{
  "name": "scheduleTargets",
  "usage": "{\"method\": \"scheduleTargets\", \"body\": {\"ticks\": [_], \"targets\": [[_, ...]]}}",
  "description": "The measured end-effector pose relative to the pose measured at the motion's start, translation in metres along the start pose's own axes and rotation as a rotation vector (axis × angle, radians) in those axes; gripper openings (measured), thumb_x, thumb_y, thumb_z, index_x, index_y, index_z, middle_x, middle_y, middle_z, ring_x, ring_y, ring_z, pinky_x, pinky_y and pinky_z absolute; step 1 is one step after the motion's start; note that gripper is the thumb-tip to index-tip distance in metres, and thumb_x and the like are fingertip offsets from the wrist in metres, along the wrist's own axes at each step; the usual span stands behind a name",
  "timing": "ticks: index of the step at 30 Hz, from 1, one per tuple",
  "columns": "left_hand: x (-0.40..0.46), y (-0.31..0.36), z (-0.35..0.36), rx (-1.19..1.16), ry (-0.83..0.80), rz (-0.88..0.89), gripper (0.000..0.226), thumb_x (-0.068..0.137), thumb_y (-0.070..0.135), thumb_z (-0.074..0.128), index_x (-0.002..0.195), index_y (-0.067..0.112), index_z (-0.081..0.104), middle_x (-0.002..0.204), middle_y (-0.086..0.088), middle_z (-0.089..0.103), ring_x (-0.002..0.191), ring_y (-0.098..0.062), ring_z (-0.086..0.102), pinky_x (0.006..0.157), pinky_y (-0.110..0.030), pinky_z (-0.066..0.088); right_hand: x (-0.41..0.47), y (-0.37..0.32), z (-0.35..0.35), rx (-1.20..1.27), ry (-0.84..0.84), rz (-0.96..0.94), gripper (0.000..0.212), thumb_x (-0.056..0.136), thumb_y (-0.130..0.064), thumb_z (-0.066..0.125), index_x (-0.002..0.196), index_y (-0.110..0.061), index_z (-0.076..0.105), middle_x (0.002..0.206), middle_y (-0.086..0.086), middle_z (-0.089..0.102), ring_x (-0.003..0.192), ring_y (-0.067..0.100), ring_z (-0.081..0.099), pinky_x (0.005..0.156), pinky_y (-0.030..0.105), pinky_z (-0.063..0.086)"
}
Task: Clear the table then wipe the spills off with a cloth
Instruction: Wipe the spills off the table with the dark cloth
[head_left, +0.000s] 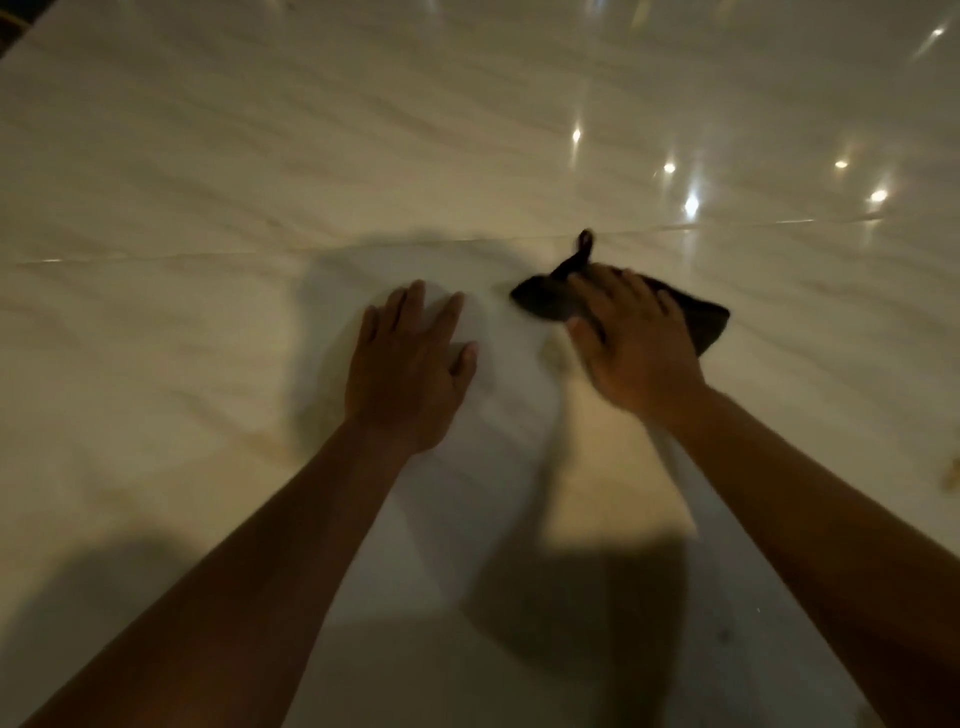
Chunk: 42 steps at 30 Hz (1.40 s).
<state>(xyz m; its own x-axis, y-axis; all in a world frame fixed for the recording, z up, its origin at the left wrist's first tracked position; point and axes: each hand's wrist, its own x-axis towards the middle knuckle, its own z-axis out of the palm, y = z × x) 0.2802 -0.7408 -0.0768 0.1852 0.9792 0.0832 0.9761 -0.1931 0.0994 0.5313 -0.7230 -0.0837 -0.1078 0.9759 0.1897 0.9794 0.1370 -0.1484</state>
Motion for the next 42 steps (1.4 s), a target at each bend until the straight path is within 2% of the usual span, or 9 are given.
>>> {"method": "scheduleTargets", "body": {"ticks": [6, 10, 15, 17, 21, 27, 30, 36, 42], "targets": [[0.001, -0.001, 0.002, 0.035, -0.003, 0.003, 0.062, 0.101, 0.054, 0.026, 0.158, 0.029, 0.032, 0.164, -0.014, 0.026, 0.15, -0.034, 0.024, 0.124, -0.049, 0.016, 0.036, 0.054, -0.004, 0.003, -0.001, 0.273, 0.059, 0.099, -0.049, 0.025, 0.152, -0.024, 0.034, 0.157, 0.008, 0.035, 0.145, 0.033, 0.029, 0.117, 0.055, 0.022], [0.0, 0.002, 0.0, 0.049, 0.009, -0.005, 0.061, 0.101, 0.052, 0.028, 0.156, 0.026, 0.037, 0.161, -0.016, 0.032, 0.147, -0.036, 0.031, 0.121, -0.05, 0.024, -0.039, -0.004, -0.006, -0.026, 0.111, 0.155, 0.055, 0.098, -0.047, 0.031, 0.146, -0.024, 0.046, 0.15, 0.008, 0.047, 0.136, 0.033, 0.043, 0.109, 0.051, 0.033], [-0.025, 0.011, -0.009, 0.04, -0.066, -0.03, 0.059, 0.103, 0.046, 0.031, 0.159, 0.025, 0.03, 0.164, -0.017, 0.027, 0.149, -0.037, 0.027, 0.12, -0.049, 0.022, -0.1, -0.001, -0.023, -0.006, -0.03, -0.046, 0.055, 0.101, -0.049, 0.028, 0.152, -0.029, 0.036, 0.157, 0.003, 0.037, 0.144, 0.029, 0.034, 0.113, 0.051, 0.029], [-0.049, 0.009, -0.011, 0.04, -0.06, -0.012, 0.059, 0.103, 0.045, 0.027, 0.157, 0.024, 0.035, 0.161, -0.019, 0.032, 0.146, -0.039, 0.032, 0.118, -0.05, 0.026, -0.079, 0.023, -0.023, -0.062, 0.043, 0.086, 0.058, 0.099, -0.05, 0.028, 0.149, -0.025, 0.042, 0.152, 0.007, 0.044, 0.138, 0.033, 0.042, 0.109, 0.053, 0.033], [-0.108, -0.003, -0.013, 0.016, -0.043, -0.01, 0.061, 0.101, 0.047, 0.027, 0.153, 0.02, 0.043, 0.157, -0.022, 0.039, 0.142, -0.042, 0.038, 0.116, -0.05, 0.032, -0.068, 0.011, -0.022, -0.004, -0.023, 0.315, 0.063, 0.097, -0.051, 0.023, 0.152, -0.023, 0.035, 0.158, 0.01, 0.034, 0.145, 0.034, 0.028, 0.116, 0.056, 0.021], [-0.189, -0.013, -0.023, -0.018, -0.05, -0.038, 0.06, 0.103, 0.051, 0.032, 0.156, 0.023, 0.038, 0.161, -0.018, 0.033, 0.145, -0.04, 0.032, 0.116, -0.049, 0.034, -0.191, -0.097, -0.028, 0.032, -0.089, -0.092, 0.056, 0.1, -0.046, 0.032, 0.152, -0.027, 0.036, 0.159, 0.004, 0.032, 0.146, 0.033, 0.027, 0.116, 0.055, 0.023], [-0.225, -0.023, -0.028, -0.024, -0.064, -0.042, 0.06, 0.103, 0.052, 0.032, 0.157, 0.025, 0.035, 0.163, -0.016, 0.03, 0.148, -0.038, 0.029, 0.116, -0.048, 0.035, -0.194, -0.09, -0.034, 0.033, -0.118, -0.209, 0.053, 0.101, -0.046, 0.031, 0.151, -0.028, 0.037, 0.158, 0.003, 0.035, 0.145, 0.032, 0.031, 0.114, 0.054, 0.026], [-0.281, -0.05, -0.033, 0.004, -0.062, -0.017, 0.06, 0.102, 0.051, 0.036, 0.156, 0.026, 0.038, 0.162, -0.016, 0.032, 0.145, -0.039, 0.034, 0.113, -0.045, 0.037, -0.156, -0.09, -0.02, 0.003, -0.011, 0.178, 0.055, 0.101, -0.047, 0.03, 0.15, -0.024, 0.039, 0.156, 0.009, 0.038, 0.142, 0.035, 0.034, 0.113, 0.054, 0.026], [-0.346, -0.069, -0.047, -0.038, -0.08, 0.0, 0.058, 0.101, 0.049, 0.036, 0.155, 0.026, 0.039, 0.161, -0.015, 0.033, 0.146, -0.038, 0.033, 0.111, -0.047, 0.04, -0.293, -0.208, -0.034, 0.048, -0.101, -0.077, 0.054, 0.1, -0.043, 0.035, 0.152, -0.026, 0.036, 0.16, 0.005, 0.031, 0.148, 0.031, 0.025, 0.117, 0.054, 0.02]]}}
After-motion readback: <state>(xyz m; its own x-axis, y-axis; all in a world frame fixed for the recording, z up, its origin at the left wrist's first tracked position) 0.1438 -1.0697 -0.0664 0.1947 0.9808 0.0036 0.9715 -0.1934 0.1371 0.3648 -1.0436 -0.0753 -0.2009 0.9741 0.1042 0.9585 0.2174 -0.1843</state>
